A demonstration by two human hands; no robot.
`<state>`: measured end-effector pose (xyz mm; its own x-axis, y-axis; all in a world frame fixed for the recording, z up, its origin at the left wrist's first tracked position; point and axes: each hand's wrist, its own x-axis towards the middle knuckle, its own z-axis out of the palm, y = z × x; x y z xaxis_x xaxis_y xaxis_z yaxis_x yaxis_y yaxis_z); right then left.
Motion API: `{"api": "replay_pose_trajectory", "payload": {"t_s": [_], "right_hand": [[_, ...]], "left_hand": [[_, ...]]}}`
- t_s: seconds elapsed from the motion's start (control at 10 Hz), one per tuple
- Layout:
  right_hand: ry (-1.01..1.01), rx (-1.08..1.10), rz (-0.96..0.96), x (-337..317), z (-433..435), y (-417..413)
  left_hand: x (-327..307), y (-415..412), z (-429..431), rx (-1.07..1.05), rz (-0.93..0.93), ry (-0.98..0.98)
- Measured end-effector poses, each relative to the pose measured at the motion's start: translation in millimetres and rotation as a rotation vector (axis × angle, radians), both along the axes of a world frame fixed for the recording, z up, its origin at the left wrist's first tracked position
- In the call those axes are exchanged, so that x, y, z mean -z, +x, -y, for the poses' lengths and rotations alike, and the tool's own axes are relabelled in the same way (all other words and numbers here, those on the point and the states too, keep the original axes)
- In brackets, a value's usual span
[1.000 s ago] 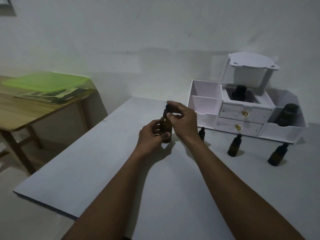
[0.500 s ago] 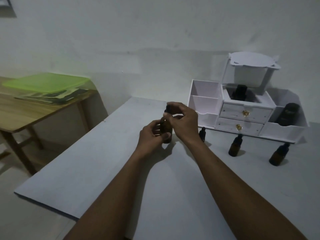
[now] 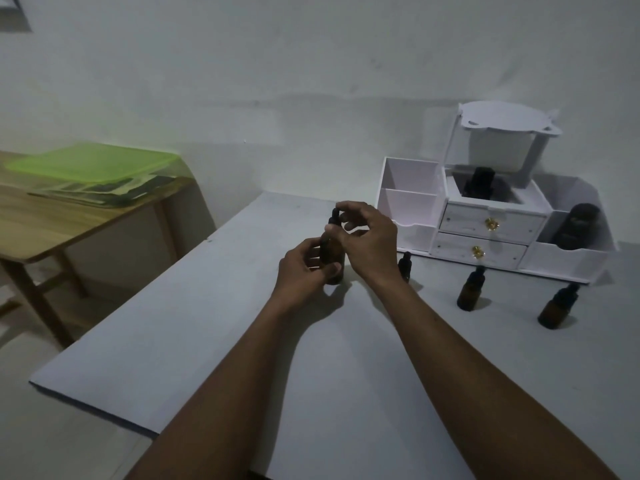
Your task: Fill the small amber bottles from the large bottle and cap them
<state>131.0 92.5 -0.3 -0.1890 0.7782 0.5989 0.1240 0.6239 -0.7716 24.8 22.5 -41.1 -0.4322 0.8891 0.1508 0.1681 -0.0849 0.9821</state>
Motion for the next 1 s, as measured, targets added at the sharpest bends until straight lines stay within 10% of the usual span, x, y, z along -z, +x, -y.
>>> {"api": "replay_pose_trajectory", "payload": {"t_s": [1.0], "right_hand": [[-0.037, 0.002, 0.032, 11.3, 18.7, 2.8]], "left_hand": [[3.8, 4.7, 7.1, 0.009, 0.031, 0.044]]}}
